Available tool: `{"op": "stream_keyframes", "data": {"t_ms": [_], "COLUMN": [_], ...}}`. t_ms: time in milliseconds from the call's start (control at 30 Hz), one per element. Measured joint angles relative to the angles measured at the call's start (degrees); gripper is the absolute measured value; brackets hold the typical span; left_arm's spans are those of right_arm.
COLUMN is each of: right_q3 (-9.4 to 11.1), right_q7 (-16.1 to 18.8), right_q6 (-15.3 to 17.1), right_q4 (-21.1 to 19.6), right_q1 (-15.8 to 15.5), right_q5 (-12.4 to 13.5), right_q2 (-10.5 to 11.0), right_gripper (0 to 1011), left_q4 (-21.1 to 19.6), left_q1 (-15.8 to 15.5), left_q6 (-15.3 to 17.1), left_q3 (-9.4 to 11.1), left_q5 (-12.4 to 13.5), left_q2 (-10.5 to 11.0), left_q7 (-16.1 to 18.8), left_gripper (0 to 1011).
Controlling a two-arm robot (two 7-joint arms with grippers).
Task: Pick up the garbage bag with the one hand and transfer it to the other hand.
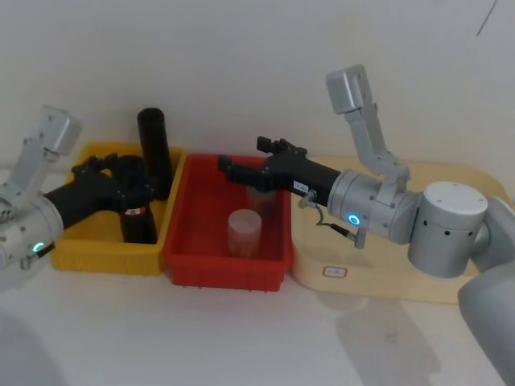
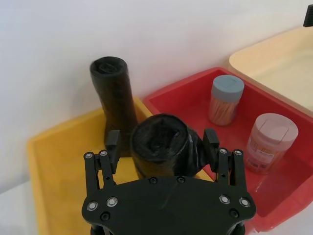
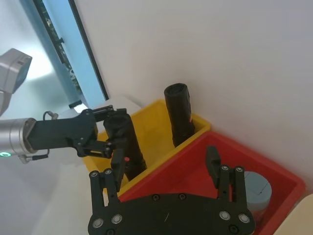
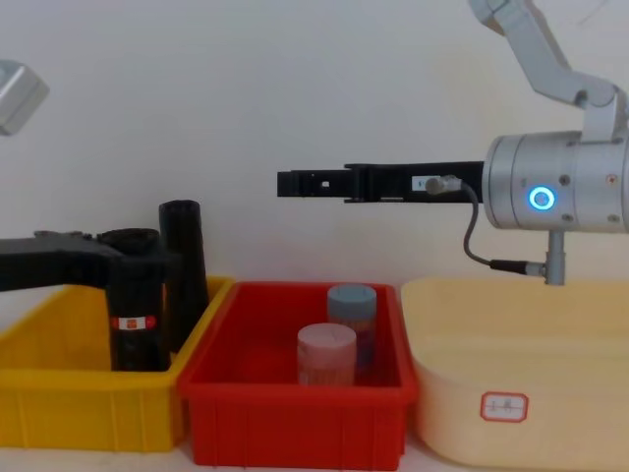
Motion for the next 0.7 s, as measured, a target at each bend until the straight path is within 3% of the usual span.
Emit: {"op": "stream_keyframes", "data": {"t_ms": [267, 700], "right_q3": [-0.1, -1.2], "right_q7": [0.0, 0.5], "right_q6": [0.2, 0.1], "right_q4": [0.3, 2.4], "right_q1": [-0.2, -0.4], "right_q5": [0.7, 1.4], "right_q2": [0.4, 0.5], "right_gripper": [1000, 1000], "left_q4": [2.9, 4.7], "left_q1": [-1.6, -2.6], "left_q6": [-0.6, -1.1], "left_q3": [1.3, 2.1], "left_q5": [0.4, 0.6], "left_q2": [-1.2, -2.0], "left_q7": [-0.8, -1.2], "left_gripper": [962, 597]}}
